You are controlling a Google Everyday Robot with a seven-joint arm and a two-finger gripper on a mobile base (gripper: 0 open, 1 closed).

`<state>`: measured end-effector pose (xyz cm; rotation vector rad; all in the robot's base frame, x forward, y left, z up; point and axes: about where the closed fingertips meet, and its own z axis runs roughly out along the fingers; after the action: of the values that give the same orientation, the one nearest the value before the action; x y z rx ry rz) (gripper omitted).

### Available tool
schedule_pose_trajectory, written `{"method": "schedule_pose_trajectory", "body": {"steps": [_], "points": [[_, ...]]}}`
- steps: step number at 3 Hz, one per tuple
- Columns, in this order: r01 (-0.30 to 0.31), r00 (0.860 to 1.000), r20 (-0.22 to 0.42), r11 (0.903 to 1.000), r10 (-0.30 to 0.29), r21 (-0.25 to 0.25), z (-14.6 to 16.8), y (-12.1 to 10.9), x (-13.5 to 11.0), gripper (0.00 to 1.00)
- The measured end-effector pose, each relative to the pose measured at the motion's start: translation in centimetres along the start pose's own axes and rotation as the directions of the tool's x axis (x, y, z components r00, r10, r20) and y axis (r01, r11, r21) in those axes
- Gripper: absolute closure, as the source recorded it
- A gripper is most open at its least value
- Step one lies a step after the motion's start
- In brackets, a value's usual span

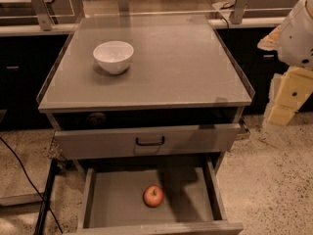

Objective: Pick apple from middle drawer and place on counter

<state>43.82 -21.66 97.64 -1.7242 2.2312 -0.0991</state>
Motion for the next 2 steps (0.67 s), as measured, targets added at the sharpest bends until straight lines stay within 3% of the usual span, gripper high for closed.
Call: {"method": "schedule_pose_trajectory", "body": {"steps": [2], "points": [[0.001, 1.0, 0.028, 1.0, -0.001, -0.004, 0.54, 0.62, 0.08, 0.0]]}}
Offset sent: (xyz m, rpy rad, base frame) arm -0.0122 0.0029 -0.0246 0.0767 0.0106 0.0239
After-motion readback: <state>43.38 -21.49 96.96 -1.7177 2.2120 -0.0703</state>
